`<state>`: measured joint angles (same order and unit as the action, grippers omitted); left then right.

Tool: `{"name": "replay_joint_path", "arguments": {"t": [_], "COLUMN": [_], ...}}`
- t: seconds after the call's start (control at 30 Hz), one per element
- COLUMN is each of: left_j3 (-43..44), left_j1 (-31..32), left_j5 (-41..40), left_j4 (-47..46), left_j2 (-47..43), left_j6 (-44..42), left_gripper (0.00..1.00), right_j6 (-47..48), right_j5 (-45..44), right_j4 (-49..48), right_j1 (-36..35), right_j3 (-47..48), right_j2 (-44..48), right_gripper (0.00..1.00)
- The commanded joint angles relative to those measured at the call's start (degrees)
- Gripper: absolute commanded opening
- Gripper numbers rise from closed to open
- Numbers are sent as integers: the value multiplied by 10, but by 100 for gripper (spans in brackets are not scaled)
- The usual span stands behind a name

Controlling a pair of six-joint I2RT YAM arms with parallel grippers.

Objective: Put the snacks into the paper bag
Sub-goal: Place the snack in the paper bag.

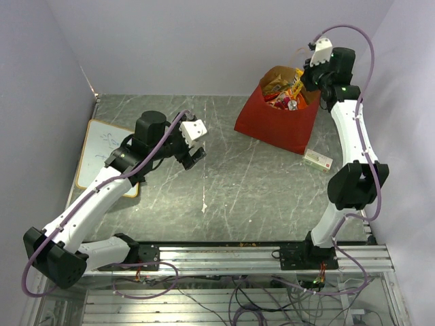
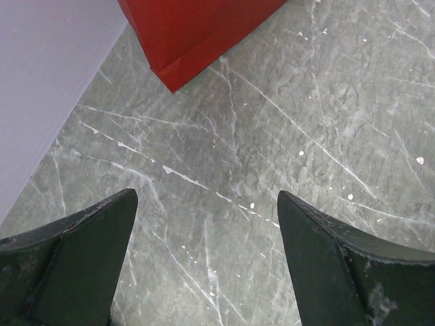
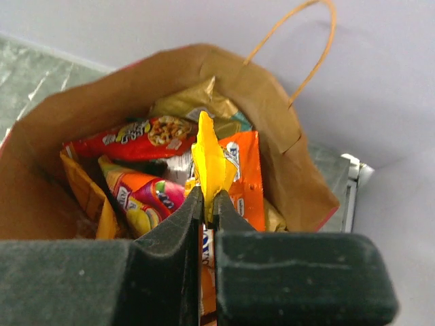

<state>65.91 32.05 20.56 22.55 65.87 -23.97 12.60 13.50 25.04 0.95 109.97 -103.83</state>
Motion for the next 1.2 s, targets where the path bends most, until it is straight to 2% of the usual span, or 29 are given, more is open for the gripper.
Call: {"name": "replay_joint_path", "arguments": {"t": [0.0, 0.47, 0.67, 1.17], "left_j3": [-5, -10, -17, -21], "left_j1": [-5, -7, -9, -9], "left_j5": [0, 8, 14, 15], "left_j4": [-19, -22, -24, -24], "left_j2": [-14, -16, -19, -21], "left_j6": [4, 2, 2, -3], "left_gripper": [95, 95, 95, 95], "right_j6": [23, 46, 51, 41], "right_j5": [-8, 25, 29, 50], "right_j4": [57, 106, 115, 146], "right_j1": [4, 7, 7, 6], "right_j3": [33, -48, -60, 0], "right_j2": [-11, 74, 66, 34], "right_gripper": [0, 0, 3, 47]}}
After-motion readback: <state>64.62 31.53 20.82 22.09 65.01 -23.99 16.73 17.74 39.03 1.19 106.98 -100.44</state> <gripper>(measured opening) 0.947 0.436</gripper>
